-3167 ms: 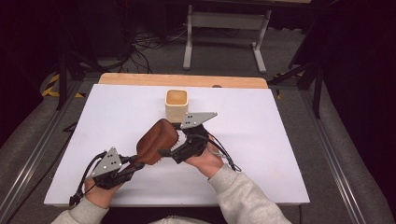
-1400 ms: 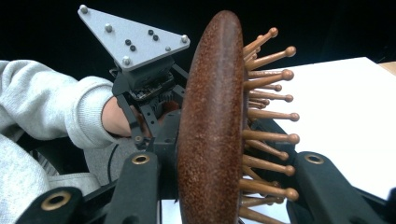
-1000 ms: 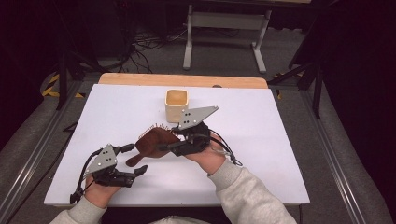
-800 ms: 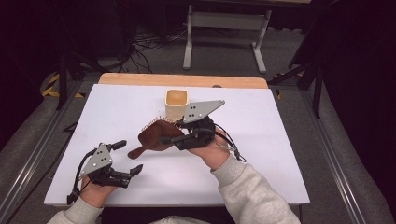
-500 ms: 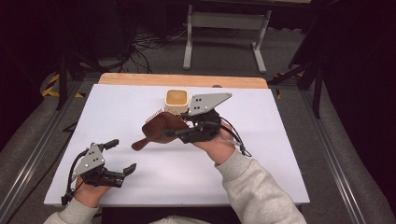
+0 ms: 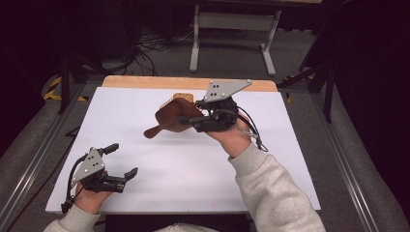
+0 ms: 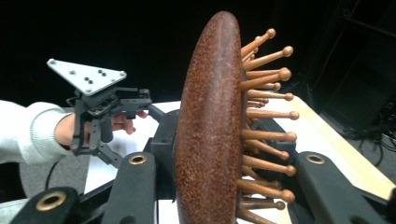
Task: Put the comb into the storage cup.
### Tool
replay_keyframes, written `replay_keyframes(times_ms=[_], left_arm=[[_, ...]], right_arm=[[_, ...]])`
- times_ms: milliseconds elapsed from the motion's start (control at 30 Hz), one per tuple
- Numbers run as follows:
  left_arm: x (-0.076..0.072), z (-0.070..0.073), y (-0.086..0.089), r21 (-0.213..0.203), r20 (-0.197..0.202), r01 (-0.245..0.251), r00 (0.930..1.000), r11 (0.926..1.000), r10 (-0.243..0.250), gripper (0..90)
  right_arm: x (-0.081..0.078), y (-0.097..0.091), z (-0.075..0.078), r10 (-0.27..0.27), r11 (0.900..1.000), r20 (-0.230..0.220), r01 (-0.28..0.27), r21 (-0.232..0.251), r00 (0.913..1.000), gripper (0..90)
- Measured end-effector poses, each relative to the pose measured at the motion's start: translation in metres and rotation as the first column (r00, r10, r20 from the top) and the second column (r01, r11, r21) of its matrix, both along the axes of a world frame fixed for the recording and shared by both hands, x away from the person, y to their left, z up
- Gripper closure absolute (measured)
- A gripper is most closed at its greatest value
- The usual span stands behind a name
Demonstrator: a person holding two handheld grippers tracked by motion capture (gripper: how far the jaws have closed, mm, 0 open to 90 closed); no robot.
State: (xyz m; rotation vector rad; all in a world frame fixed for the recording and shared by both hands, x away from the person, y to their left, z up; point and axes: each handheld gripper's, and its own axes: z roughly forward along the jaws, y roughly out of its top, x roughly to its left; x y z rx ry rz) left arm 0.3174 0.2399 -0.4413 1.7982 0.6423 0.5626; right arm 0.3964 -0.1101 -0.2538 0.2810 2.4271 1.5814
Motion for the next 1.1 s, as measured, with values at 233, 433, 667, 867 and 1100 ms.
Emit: replay_keyframes(times_ms=[233, 433, 667, 867, 1100], left_arm=[[0.002, -0.002, 0.004, -0.004, -0.016, -0.006, 0.9999, 1.0, 0.006, 0.2], [0.003, -0.002, 0.006, -0.014, -0.013, -0.014, 0.9998, 0.9998, 0.014, 0.2], [0.003, -0.002, 0.007, -0.017, -0.01, -0.019, 0.9998, 0.9997, 0.018, 0.2], [0.003, -0.002, 0.009, -0.016, -0.003, -0.029, 0.9996, 0.9994, 0.029, 0.2], [0.003, -0.001, 0.01, -0.027, 0.006, -0.042, 0.9991, 0.9988, 0.042, 0.2]], right_arm=[[0.01, -0.004, 0.01, -0.042, 0.9991, 0.02, 0.042, -0.008, 0.9989, 58.3], [0.02, -0.007, 0.014, -0.078, 0.9968, 0.028, 0.079, -0.015, 0.9965, 58.3], [0.029, -0.013, 0.02, -0.125, 0.9918, 0.047, 0.126, -0.018, 0.991, 58.2], [0.036, -0.019, 0.022, -0.165, 0.986, 0.054, 0.166, -0.017, 0.9849, 58.0], [0.046, -0.025, 0.025, -0.21, 0.977, 0.063, 0.212, -0.025, 0.9757, 58.0]])
